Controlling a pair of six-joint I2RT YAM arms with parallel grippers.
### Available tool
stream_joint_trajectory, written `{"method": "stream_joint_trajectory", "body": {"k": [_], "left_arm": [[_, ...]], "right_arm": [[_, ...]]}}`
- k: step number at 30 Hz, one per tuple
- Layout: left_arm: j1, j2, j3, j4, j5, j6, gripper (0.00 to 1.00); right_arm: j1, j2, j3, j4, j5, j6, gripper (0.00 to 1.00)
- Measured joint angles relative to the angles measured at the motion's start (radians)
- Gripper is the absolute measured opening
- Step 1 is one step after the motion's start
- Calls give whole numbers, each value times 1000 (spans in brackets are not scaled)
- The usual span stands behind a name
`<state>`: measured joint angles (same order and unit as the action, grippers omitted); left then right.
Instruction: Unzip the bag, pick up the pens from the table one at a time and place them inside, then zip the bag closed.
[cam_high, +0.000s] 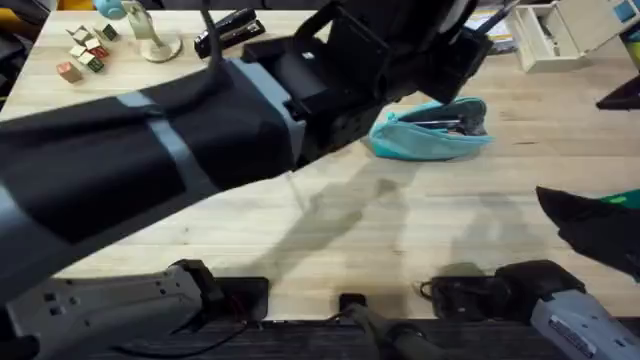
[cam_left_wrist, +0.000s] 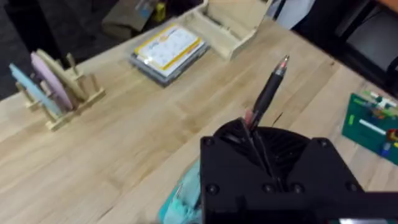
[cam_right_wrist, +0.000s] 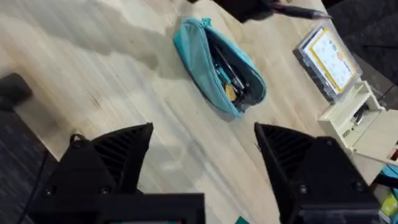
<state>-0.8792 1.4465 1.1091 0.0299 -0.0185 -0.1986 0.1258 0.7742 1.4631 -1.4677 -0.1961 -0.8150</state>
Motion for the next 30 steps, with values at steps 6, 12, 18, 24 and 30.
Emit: {"method": "stream_joint_trajectory", "body": {"k": [6,12,18,24,30], "left_arm": [[-22,73,0,110,8,-1,45],[-27,187,0,237,74,-4,45],[-27,274,0,292,104,-4,45],[-27,333,1,267,105,-5,45],[-26,397,1,148,105,20,45]], "right_arm": [[2,0,0,-1,0,0,998],[2,0,0,-5,0,0,998],[2,0,0,-7,0,0,998],[2,0,0,-7,0,0,998],[2,0,0,-7,0,0,998]]}}
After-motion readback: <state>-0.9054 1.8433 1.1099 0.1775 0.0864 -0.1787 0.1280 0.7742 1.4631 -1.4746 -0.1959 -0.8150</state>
